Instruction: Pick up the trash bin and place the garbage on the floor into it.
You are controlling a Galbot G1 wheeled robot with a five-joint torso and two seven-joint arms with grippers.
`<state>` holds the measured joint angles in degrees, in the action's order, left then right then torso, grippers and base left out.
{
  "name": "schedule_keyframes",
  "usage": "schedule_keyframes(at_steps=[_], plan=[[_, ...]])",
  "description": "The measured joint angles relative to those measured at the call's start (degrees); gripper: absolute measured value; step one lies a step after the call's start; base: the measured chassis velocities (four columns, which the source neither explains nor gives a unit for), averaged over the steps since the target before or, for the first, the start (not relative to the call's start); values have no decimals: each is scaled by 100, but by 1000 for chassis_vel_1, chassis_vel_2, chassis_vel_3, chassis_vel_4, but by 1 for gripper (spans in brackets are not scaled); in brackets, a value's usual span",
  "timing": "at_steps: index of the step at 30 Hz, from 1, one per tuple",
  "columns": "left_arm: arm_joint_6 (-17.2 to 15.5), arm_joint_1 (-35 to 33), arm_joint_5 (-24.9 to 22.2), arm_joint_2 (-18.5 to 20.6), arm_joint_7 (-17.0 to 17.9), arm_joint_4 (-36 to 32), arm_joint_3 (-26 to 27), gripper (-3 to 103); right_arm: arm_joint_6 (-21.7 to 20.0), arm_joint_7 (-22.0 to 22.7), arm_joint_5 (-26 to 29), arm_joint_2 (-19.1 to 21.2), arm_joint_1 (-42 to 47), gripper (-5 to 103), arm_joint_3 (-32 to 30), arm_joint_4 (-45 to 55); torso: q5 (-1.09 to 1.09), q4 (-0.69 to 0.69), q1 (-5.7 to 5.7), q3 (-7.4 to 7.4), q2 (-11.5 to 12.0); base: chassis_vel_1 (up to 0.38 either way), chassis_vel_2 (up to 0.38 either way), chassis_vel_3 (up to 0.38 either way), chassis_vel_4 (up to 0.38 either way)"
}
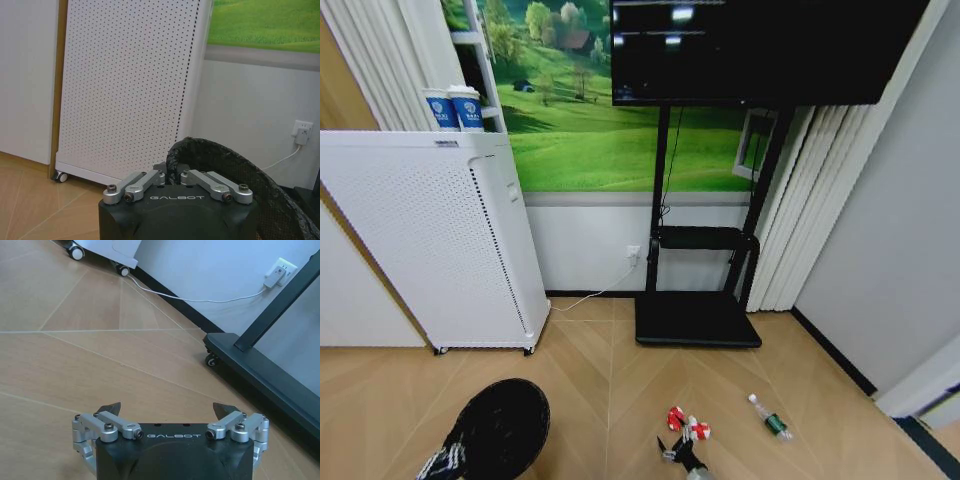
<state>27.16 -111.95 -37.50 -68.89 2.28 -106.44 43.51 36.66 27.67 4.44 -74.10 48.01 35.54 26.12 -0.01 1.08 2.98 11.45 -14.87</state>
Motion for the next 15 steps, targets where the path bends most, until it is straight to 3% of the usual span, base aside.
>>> schedule_keyframes(at_steps=[15], plan=[[9, 57, 3, -18, -2, 69, -25, 8, -124, -51, -31, -143, -4, 100, -126, -411, 1, 2, 0, 0, 0, 0, 0, 0, 0]])
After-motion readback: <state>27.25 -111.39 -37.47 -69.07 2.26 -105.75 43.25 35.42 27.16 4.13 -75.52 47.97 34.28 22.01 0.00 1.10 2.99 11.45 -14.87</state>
